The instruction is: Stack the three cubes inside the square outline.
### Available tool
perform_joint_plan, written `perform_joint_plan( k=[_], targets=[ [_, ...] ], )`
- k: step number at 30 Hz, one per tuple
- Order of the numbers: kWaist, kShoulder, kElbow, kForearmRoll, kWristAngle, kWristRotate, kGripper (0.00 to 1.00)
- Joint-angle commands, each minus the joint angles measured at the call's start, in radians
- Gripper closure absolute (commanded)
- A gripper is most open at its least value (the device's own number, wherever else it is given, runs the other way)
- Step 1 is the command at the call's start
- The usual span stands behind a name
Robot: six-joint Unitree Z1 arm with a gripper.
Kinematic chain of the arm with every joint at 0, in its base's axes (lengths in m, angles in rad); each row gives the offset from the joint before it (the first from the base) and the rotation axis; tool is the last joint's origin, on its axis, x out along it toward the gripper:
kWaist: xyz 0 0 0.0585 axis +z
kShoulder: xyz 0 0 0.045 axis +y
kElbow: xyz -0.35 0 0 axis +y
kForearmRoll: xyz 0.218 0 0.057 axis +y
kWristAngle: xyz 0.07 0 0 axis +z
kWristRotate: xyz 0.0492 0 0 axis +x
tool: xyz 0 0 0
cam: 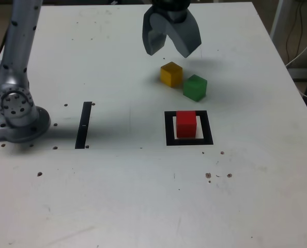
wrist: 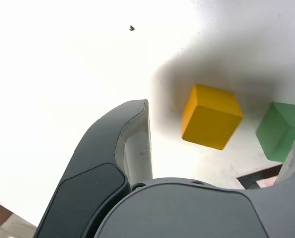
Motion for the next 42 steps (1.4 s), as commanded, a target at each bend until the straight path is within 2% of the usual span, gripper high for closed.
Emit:
perform_joint_plan(
  k=[1, 11, 42],
  targets=[
    [-0.01, -0.009, 0.009, -0.013, 0.01, 0.005, 0.01],
    [-0.02, 0.008, 0.054, -0.075, 0.028, 0.008, 0.01],
    [-0.033, 0.073, 0.132, -0.158, 0.056, -0.042, 0.07]
  ],
)
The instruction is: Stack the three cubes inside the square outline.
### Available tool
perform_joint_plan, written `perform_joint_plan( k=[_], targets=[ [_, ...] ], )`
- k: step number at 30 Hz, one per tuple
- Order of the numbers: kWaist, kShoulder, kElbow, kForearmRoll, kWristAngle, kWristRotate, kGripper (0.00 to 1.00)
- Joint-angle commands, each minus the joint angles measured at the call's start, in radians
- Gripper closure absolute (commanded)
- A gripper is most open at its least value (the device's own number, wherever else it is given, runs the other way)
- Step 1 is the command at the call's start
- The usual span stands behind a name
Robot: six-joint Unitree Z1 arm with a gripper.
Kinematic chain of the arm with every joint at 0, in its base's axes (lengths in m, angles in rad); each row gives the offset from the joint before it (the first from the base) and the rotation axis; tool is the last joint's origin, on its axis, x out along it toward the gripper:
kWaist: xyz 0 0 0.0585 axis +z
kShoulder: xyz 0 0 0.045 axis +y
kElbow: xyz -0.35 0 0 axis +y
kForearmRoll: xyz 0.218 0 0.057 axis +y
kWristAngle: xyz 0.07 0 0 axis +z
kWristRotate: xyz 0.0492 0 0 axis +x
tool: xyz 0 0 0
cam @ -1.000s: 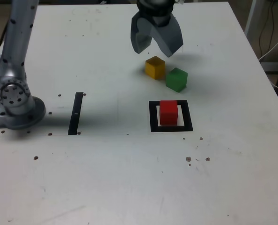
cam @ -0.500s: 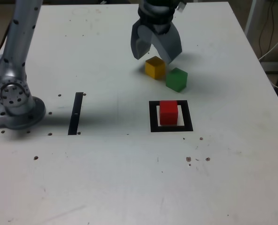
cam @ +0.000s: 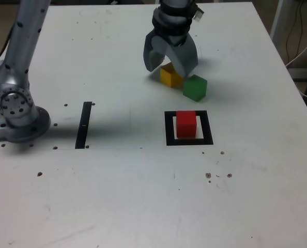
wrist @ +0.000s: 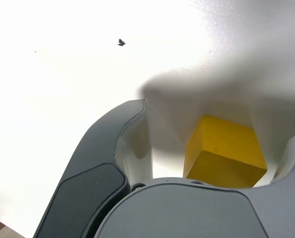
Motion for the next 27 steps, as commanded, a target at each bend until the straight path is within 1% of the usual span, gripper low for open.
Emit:
perform_joint_plan(
  k=[1, 5, 8, 14, 16, 19, 27],
  targets=[
    [-0.006, 0.008, 0.005, -0.002, 0.007, -0.008, 0.07],
    [-0.013, 0.01, 0.009, -0.001, 0.02, -0.027, 0.14],
    [-0.016, 0.012, 0.009, 0.0, 0.03, -0.044, 0.22],
    [-0.017, 0.01, 0.01, -0.004, 0.042, -0.069, 0.48],
    [-0.018, 0.009, 0.01, -0.006, 0.043, -0.07, 0.54],
    [-0.019, 0.009, 0.01, -0.006, 0.043, -0.072, 0.58],
    [-0.024, 0.006, 0.008, 0.001, 0.053, -0.082, 0.6]
  ],
)
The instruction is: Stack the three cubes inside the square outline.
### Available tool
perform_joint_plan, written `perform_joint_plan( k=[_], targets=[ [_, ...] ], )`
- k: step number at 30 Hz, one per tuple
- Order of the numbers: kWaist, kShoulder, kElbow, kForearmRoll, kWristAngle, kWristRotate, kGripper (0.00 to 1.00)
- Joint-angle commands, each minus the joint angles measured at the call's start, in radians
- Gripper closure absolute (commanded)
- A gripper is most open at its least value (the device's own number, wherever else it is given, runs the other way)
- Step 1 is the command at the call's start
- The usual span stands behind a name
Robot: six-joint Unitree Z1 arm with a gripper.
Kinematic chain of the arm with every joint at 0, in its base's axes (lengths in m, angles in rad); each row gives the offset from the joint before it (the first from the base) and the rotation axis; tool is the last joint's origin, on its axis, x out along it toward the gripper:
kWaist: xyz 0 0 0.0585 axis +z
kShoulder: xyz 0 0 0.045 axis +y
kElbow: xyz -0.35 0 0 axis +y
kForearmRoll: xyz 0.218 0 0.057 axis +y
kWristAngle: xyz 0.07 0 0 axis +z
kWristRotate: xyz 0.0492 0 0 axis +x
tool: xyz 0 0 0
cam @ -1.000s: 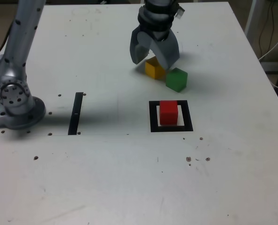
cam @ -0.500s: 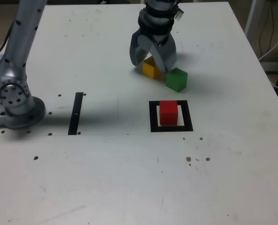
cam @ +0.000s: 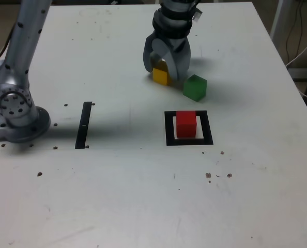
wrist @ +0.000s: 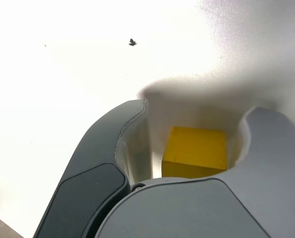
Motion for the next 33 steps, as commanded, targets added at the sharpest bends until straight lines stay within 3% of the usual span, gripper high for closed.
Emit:
perform_joint_plan(
  k=[1, 16, 20, 26, 33],
  targets=[
    [-0.004, -0.001, 0.0, 0.004, 0.005, -0.004, 0.6],
    [-0.01, -0.016, -0.005, 0.014, 0.013, -0.021, 0.6],
    [-0.022, -0.054, -0.017, 0.046, 0.011, -0.043, 0.6],
    [-0.053, -0.112, -0.037, 0.117, -0.022, -0.083, 0.6],
    [-0.133, -0.16, -0.041, 0.189, -0.041, -0.21, 0.6]
  ],
)
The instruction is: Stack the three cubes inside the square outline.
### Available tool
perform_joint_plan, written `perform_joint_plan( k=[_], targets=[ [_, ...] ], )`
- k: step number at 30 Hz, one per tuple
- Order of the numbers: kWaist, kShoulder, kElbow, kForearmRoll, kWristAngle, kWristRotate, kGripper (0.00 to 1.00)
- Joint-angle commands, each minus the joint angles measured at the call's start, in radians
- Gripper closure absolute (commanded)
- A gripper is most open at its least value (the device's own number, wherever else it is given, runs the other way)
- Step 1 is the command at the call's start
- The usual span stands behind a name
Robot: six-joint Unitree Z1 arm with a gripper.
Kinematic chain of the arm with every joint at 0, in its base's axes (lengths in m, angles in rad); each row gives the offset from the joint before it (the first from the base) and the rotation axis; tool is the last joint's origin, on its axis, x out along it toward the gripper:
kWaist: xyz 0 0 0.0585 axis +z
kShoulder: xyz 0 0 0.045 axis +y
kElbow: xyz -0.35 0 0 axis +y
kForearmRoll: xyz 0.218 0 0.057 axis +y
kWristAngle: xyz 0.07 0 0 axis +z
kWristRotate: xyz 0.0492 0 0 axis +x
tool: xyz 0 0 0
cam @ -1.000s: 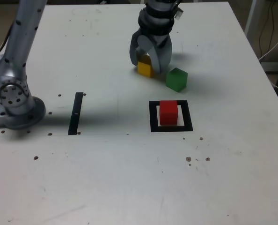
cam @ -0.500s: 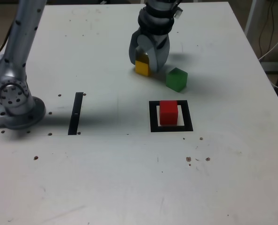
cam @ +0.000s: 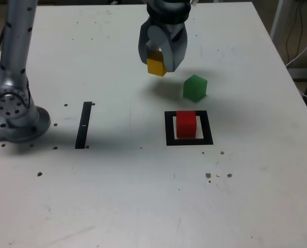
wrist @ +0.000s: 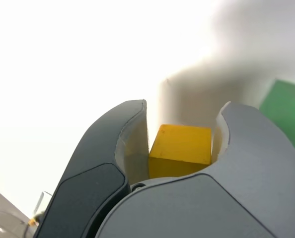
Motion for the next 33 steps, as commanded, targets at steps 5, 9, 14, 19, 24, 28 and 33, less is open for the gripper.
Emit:
perform_joint_plan(
  k=[5, 9, 14, 19, 24, 28, 33],
  targets=[
    [-0.08, -0.031, -0.036, 0.087, -0.029, -0.163, 0.6],
    [-0.117, -0.029, -0.064, 0.142, -0.05, -0.292, 0.6],
    [-0.149, -0.021, -0.1, 0.176, -0.093, -0.421, 0.6],
    [-0.192, -0.01, -0.141, 0.193, -0.134, -0.51, 0.6],
    [-0.242, 0.011, -0.166, 0.201, -0.154, -0.585, 0.6],
    [-0.279, 0.035, -0.173, 0.2, -0.166, -0.622, 0.6],
    [-0.313, 0.074, -0.189, 0.193, -0.18, -0.663, 0.6]
  ],
)
